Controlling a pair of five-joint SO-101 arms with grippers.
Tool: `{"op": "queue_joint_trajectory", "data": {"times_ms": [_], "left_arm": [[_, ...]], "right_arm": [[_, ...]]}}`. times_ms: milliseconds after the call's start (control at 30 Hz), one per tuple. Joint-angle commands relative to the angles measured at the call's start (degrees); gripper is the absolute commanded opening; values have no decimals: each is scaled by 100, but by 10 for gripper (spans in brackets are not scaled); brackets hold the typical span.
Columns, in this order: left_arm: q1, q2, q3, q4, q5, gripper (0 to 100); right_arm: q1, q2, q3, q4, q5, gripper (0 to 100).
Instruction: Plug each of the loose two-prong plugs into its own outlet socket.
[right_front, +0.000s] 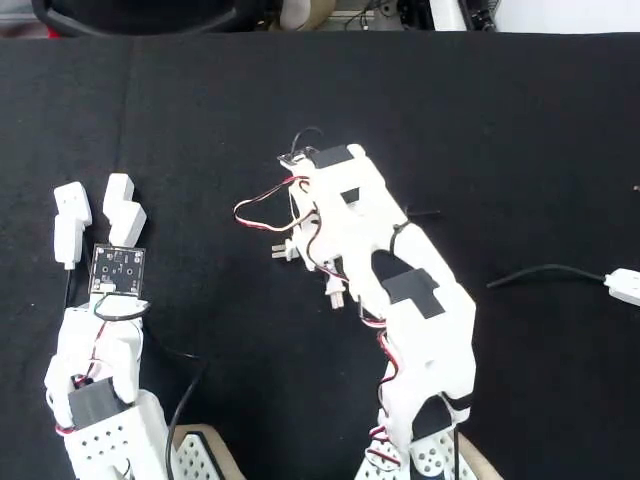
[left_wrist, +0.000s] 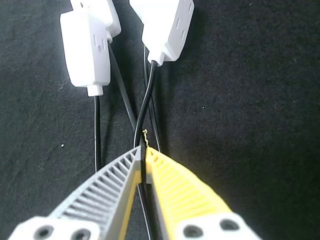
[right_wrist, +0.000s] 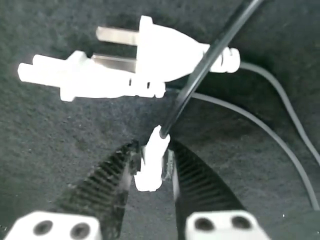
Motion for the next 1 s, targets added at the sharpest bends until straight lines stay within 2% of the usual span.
{"op": "queue_joint_trajectory", "data": {"times_ms": [0,333,500,967], "left_arm": [[-22,-9,101,35,-35,32],[-13,-9,101,26,-35,30],[-13,-9,101,18,-35,30],[-4,-9,101,18,-35,30]], "right_arm": [[26,-22,-101,79,-9,78],[18,-22,-136,343,0,83],[18,-22,-101,360,-35,132],[-88,-13,57,352,0,102]]}}
